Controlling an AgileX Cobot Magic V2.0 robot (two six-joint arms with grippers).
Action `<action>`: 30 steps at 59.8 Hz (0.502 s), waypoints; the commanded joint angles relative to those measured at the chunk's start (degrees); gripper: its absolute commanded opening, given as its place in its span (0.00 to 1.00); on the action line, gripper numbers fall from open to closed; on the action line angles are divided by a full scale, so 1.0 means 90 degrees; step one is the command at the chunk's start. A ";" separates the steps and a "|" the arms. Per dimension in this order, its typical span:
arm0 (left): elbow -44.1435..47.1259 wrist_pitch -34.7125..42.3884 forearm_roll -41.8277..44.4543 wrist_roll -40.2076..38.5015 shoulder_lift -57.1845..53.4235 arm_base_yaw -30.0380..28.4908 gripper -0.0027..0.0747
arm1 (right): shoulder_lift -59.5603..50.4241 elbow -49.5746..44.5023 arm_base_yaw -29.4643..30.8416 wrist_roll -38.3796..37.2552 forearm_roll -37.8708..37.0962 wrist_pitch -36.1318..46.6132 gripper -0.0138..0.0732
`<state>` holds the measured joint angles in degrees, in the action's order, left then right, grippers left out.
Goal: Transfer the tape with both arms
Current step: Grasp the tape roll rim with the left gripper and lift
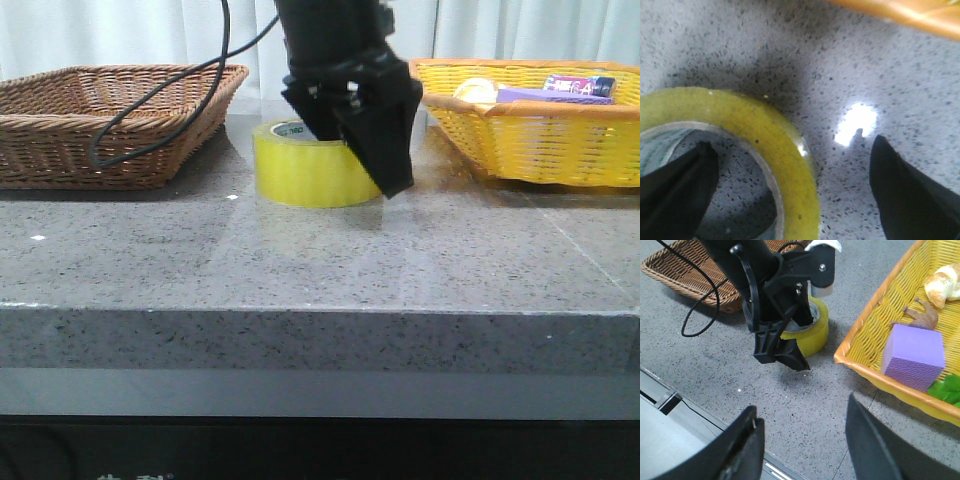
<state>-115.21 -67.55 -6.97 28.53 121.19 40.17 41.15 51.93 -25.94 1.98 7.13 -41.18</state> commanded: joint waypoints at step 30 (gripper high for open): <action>-0.0444 -0.0599 -0.0115 -0.0001 -0.0279 -0.0094 0.26 | -0.0017 0.0160 0.0008 0.0000 0.0013 0.0411 0.62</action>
<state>-116.23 -71.18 -6.97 28.55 122.10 39.42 41.15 51.93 -25.94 1.98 7.13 -41.18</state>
